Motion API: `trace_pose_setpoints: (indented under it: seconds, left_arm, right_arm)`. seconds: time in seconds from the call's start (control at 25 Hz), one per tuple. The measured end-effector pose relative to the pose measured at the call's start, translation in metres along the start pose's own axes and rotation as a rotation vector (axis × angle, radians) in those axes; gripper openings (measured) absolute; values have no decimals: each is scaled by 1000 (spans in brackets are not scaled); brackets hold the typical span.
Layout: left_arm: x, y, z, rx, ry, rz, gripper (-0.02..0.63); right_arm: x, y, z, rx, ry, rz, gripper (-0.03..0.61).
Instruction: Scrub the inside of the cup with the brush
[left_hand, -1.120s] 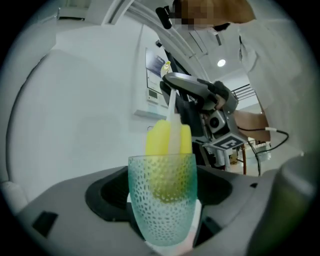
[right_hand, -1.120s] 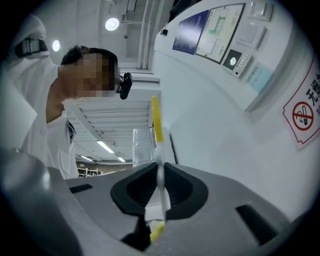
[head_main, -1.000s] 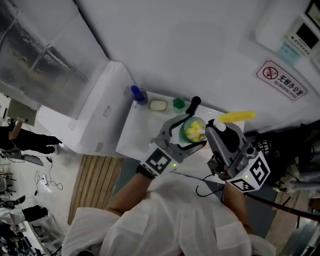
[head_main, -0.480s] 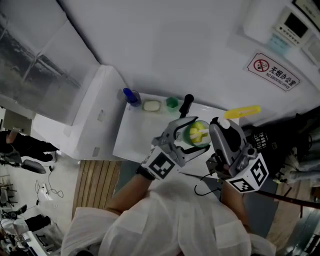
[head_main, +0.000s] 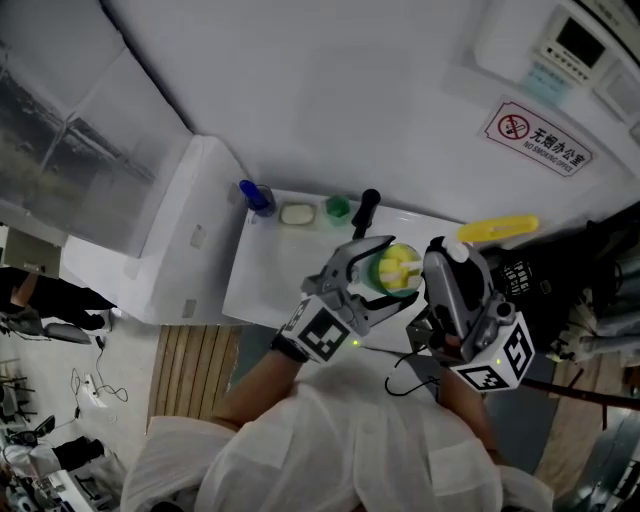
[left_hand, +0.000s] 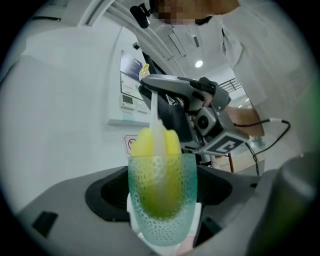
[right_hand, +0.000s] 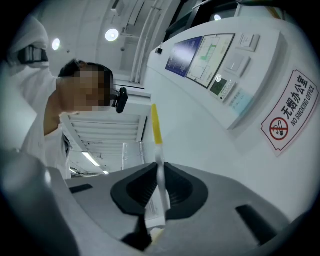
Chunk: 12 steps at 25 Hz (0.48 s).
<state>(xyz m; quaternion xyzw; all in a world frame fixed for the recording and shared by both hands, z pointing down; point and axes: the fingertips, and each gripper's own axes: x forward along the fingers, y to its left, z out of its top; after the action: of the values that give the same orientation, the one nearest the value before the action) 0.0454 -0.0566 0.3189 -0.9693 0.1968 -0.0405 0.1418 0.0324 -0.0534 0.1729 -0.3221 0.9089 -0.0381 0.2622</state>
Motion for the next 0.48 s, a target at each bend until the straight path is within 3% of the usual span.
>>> trace_pose_setpoints:
  seconds: [0.24,0.48]
  left_arm:
    - [4,0,5,31,11,-7,371]
    - [6,3,0,2,1,7,371]
  right_arm:
    - [-3,-5,-28,-8,117,-19,41]
    - [-7,-7,-2,11,78,-18,41]
